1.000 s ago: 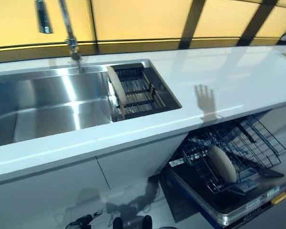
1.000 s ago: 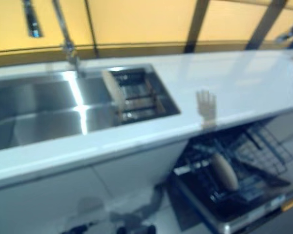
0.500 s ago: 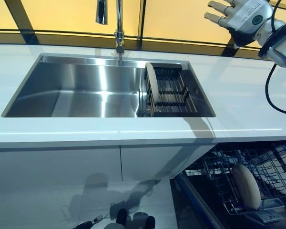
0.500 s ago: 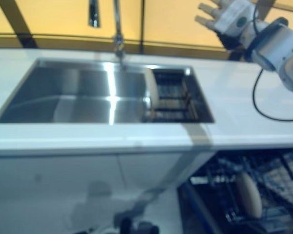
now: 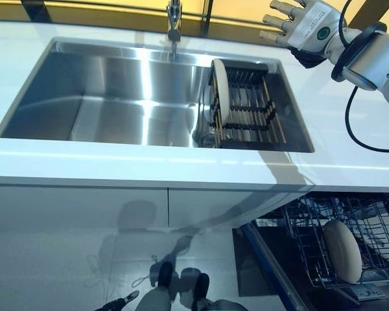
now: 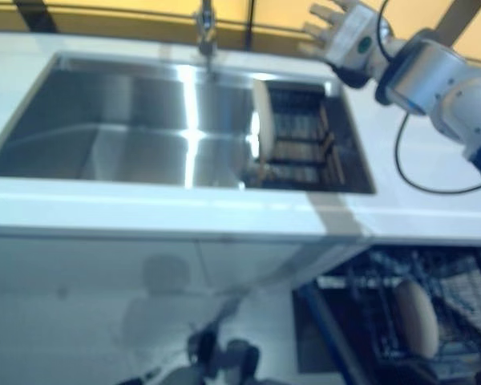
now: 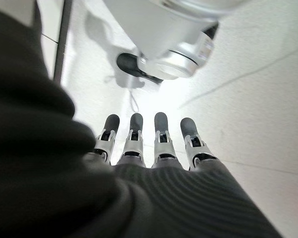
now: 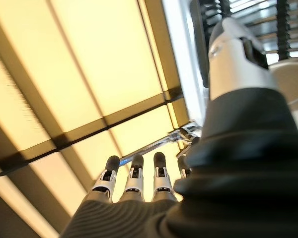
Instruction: Take plates into dishwasher
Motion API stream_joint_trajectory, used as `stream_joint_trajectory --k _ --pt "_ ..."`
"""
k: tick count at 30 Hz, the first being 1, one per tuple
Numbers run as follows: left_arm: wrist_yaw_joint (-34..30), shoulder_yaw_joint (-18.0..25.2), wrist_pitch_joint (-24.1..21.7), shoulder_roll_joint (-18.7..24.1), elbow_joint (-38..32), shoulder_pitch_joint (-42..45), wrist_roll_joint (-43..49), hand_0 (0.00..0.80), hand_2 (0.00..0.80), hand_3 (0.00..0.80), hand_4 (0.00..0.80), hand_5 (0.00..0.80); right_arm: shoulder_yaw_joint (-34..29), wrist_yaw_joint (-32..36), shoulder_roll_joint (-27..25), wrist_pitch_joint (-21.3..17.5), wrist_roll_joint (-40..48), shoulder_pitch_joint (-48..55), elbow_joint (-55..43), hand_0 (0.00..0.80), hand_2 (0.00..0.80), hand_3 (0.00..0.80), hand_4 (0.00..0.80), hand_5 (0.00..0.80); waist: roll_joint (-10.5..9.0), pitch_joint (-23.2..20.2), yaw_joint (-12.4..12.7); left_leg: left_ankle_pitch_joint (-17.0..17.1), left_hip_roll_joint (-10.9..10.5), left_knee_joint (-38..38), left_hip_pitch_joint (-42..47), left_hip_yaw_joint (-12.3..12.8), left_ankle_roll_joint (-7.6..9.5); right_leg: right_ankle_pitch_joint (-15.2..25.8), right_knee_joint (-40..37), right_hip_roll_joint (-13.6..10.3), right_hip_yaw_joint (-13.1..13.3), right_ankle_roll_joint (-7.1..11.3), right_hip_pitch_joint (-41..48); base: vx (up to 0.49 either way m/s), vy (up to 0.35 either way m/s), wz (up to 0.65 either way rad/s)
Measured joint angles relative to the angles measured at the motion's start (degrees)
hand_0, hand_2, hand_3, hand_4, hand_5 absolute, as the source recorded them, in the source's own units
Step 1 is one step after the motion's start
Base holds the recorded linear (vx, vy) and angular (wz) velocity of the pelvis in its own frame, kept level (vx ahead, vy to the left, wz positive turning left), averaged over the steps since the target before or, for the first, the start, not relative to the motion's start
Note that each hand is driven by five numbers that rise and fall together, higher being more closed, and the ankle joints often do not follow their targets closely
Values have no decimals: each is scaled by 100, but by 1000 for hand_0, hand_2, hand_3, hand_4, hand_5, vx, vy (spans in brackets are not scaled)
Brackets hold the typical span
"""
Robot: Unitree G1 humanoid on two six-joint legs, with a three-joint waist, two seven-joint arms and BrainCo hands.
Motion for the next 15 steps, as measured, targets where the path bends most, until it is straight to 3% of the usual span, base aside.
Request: stream_joint_trajectory --k 15 --pt "6 0 -8 27 -48 -162 -184 0 0 0 0 0 2 15 309 43 39 -96 -230 0 0 0 0 0 -25 166 71 1 -6 -2 -75 -14 -6 -16 -1 -4 -1 22 -55 -2 3 1"
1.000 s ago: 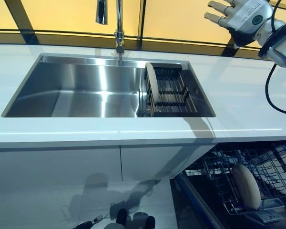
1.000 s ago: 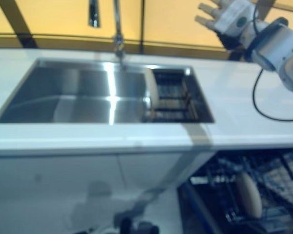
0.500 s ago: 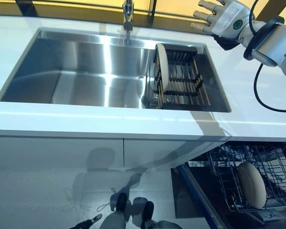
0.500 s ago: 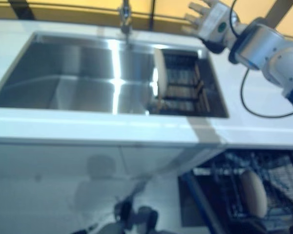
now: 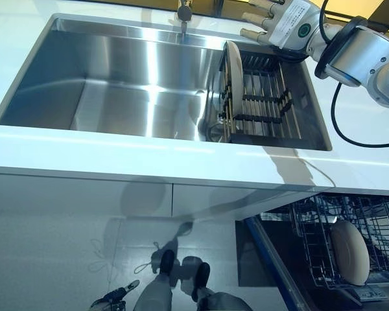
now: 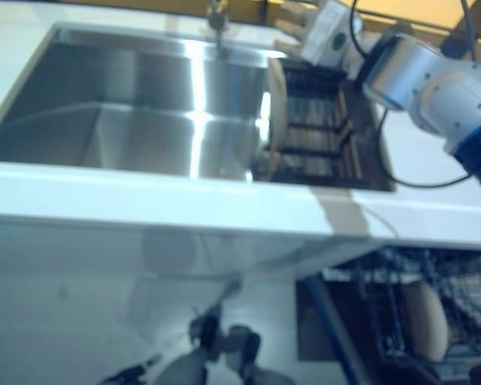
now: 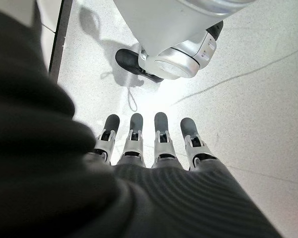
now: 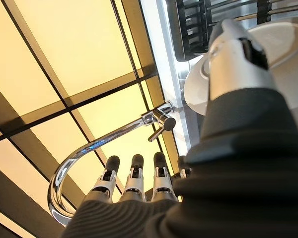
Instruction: Take plates into dishwasher
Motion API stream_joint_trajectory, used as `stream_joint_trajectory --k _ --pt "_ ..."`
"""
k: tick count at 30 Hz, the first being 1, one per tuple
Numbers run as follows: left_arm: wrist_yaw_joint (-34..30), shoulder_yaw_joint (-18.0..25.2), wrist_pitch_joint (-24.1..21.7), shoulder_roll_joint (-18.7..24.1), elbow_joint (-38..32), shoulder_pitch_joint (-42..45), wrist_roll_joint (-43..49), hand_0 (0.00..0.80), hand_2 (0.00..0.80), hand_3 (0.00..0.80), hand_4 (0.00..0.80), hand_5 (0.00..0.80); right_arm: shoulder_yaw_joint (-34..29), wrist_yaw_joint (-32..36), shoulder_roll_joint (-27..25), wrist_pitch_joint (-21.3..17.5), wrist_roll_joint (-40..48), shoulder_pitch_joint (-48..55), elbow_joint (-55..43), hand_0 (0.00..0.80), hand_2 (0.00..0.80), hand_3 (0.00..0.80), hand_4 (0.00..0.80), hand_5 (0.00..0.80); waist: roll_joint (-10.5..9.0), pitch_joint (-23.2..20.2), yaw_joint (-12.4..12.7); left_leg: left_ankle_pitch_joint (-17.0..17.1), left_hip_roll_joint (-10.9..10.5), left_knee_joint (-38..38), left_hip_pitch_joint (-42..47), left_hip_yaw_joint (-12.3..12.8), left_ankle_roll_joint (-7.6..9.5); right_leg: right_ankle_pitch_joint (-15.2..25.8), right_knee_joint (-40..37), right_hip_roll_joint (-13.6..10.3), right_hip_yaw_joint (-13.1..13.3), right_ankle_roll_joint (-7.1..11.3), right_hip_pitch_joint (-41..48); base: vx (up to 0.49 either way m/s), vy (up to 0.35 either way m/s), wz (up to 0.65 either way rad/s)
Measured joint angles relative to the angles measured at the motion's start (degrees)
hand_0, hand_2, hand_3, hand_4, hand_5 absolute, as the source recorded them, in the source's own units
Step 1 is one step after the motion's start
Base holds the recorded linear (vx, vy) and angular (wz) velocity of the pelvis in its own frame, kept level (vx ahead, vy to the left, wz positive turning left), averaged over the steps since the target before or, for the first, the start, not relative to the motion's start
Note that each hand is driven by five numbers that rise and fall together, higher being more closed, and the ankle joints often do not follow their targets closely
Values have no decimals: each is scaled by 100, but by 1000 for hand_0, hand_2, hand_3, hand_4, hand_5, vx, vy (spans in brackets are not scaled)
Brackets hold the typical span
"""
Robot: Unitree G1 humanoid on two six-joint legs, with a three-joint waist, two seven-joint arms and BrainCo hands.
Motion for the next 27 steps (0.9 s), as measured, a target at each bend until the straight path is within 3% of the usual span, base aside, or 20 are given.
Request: stream_joint_trajectory --k 27 --pt "54 0 -118 3 -82 -2 -119 0 0 0 0 0 9 514 374 4 369 -216 -426 0 0 0 0 0 -33 156 71 42 -11 2 -174 -113 -19 -2 0 1 -43 3 -125 -3 2 2"
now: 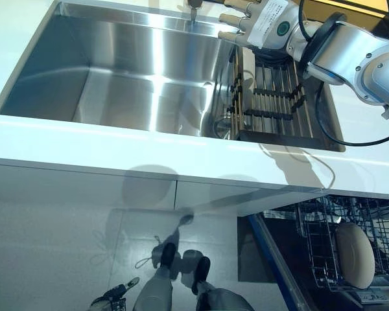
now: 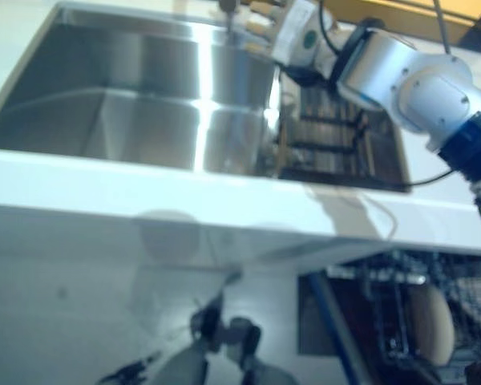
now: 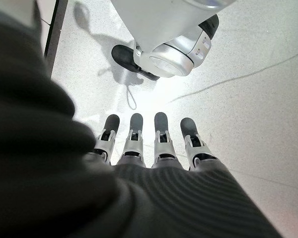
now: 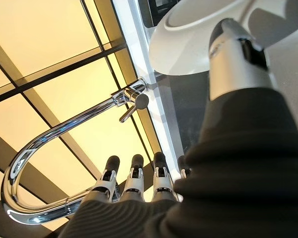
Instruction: Take plates into dishwasher
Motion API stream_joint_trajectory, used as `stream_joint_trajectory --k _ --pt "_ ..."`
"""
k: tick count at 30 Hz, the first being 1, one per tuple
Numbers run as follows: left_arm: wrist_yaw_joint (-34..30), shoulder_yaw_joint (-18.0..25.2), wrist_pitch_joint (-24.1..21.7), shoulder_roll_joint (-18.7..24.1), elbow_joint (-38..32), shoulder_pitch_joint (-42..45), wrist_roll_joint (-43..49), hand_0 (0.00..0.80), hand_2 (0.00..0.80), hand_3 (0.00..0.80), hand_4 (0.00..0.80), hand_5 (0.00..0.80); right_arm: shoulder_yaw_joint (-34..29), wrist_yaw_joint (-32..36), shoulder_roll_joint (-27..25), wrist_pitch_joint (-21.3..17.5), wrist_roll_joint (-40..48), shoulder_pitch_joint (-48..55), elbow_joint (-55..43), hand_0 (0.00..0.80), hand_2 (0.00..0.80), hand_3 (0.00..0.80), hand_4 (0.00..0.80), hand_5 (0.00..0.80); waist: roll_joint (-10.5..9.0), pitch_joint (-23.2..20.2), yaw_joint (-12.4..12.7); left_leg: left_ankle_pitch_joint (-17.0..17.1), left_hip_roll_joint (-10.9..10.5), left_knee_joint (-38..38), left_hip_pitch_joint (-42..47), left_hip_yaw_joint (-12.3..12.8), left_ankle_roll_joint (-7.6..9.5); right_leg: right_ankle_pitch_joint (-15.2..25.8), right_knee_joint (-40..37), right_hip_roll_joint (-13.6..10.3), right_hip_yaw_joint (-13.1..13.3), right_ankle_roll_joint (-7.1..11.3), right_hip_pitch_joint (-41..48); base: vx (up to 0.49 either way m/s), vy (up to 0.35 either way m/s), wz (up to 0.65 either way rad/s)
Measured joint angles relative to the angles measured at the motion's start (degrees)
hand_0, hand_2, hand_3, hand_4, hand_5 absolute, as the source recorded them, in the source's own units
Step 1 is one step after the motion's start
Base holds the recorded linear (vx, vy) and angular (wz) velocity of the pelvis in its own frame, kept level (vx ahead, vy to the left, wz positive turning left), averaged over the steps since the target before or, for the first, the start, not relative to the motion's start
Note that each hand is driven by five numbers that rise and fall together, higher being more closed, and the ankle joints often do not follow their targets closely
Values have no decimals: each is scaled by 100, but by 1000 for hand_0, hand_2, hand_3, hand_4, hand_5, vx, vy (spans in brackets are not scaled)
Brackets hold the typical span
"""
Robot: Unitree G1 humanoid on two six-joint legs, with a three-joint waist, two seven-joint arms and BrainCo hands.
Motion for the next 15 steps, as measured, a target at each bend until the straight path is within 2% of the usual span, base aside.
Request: stream_joint_trajectory --k 5,15 --pt "-1 -1 -15 9 -43 -1 -102 0 0 0 0 0 7 136 1 -1 -1 -12 -88 0 0 0 0 0 -57 93 8 7 -2 0 -42 -2 4 -9 0 -2 -3 14 -39 0 0 0" --pt "0 0 -103 17 -55 -36 -119 0 0 0 0 0 135 511 2 -12 -24 -29 -195 0 0 0 0 0 -41 104 5 17 -3 3 -73 4 4 5 0 -2 -4 -6 -70 0 0 0"
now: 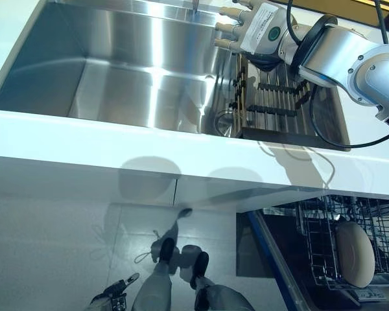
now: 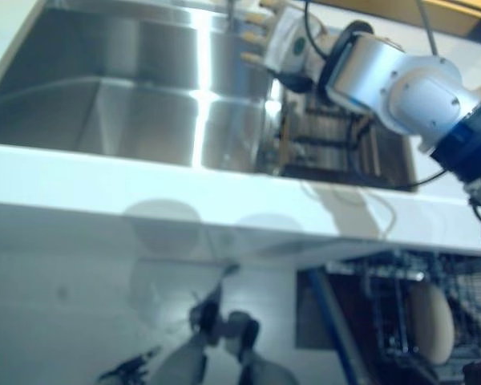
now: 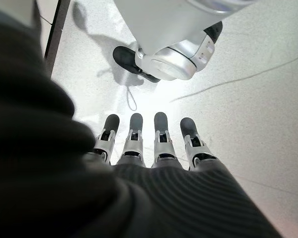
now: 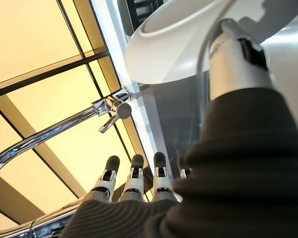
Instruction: Take plates into dishwasher
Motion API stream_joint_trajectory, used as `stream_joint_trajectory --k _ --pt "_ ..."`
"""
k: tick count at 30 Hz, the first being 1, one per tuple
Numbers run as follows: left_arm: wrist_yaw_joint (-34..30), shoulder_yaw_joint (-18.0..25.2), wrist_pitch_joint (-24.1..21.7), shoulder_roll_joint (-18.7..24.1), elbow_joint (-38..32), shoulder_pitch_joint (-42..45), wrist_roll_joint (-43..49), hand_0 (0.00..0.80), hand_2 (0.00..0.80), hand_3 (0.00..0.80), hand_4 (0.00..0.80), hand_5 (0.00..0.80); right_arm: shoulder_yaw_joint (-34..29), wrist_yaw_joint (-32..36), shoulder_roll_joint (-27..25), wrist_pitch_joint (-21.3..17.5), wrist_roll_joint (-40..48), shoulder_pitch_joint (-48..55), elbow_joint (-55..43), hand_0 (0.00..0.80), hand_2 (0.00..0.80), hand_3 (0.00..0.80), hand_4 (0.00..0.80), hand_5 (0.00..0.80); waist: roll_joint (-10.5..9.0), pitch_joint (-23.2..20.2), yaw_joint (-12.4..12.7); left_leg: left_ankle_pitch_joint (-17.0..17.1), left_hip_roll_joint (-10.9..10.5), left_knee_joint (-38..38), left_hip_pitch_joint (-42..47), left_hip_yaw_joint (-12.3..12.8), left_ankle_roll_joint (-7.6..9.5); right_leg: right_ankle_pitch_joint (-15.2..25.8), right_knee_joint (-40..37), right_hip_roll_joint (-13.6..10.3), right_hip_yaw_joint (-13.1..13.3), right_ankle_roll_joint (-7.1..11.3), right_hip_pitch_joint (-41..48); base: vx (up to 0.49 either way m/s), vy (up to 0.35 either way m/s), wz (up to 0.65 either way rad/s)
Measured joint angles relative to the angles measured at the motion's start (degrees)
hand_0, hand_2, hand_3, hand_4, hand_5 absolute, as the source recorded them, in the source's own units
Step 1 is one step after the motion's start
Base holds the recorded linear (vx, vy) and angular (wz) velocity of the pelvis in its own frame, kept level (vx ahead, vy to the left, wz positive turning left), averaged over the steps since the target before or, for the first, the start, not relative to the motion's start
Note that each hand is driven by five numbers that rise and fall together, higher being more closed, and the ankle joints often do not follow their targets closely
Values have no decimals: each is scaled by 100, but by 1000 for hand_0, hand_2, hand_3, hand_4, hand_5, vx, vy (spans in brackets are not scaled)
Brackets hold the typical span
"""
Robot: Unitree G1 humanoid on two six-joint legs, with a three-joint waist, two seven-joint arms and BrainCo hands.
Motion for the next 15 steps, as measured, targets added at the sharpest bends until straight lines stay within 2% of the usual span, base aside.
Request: stream_joint_trajectory --k 15 --pt "1 0 -7 0 -25 -12 -31 0 0 0 0 0 93 735 11 -114 -154 30 177 0 0 0 0 0 22 16 3 4 1 2 -2 2 -4 2 0 0 -1 0 -2 0 0 0"
